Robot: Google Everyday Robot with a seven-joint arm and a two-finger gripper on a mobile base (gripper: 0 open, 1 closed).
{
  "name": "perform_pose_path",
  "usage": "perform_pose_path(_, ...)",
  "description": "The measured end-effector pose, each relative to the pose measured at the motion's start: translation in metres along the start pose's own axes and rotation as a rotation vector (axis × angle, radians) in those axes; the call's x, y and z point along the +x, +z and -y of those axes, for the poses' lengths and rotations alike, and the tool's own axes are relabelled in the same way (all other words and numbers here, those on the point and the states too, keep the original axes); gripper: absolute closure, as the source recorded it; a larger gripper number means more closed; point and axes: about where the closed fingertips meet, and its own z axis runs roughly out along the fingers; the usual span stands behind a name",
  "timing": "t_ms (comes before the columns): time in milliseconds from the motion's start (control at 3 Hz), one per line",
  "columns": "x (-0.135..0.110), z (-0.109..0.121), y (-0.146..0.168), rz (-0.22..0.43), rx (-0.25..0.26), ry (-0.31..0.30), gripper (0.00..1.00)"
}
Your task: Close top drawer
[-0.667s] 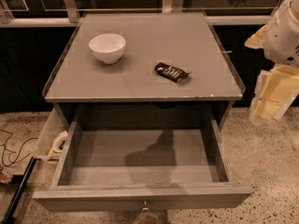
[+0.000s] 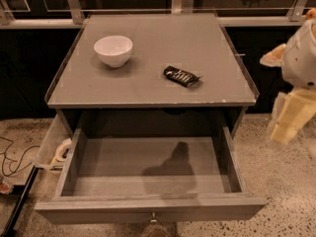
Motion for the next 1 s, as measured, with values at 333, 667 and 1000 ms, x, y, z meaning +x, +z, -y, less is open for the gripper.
perform_pose_path(333, 0.018, -0.029, 0.023, 0.047, -0.023, 0.010, 0.00)
perform_pose_path(667, 0.035, -0.059, 0.049, 0.082, -0.052, 0.031, 0.19)
perform_pose_path(1000, 0.049, -0.084, 0.074, 0.135, -0.060, 0.041, 0.42)
